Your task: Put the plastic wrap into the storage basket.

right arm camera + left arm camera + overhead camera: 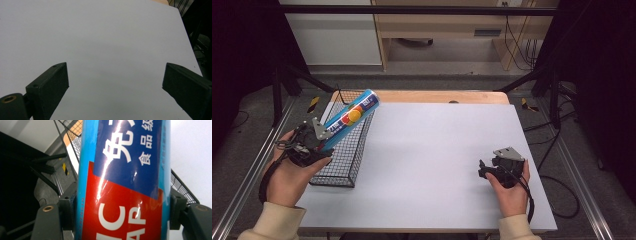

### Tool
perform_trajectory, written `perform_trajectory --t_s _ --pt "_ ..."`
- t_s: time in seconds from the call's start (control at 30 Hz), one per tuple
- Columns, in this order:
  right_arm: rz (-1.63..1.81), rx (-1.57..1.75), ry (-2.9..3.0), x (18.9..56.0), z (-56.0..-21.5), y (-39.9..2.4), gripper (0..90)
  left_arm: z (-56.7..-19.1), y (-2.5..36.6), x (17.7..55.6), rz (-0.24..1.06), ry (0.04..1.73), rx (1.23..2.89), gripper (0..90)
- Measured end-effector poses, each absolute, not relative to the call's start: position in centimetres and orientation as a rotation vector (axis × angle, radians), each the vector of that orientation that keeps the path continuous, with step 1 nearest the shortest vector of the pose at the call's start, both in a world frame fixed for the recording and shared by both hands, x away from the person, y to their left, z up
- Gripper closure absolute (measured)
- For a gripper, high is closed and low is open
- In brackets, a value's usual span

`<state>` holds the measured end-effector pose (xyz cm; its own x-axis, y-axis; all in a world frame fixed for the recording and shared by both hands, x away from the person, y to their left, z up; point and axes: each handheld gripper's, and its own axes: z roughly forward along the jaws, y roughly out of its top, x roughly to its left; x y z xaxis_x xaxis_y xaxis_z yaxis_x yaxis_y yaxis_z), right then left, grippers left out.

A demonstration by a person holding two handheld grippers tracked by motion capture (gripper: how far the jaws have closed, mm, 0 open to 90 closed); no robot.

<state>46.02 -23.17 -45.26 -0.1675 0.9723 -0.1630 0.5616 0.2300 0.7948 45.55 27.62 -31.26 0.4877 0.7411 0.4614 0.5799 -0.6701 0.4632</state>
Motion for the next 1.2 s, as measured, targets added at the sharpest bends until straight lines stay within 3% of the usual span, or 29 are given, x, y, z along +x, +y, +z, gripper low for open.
perform_trajectory --t_s 1.2 --pt "0.82 1.402 1.837 45.9 -45.0 -22.9 7.3 -34.9 28.3 48.1 0.851 1.411 2.555 31.4"
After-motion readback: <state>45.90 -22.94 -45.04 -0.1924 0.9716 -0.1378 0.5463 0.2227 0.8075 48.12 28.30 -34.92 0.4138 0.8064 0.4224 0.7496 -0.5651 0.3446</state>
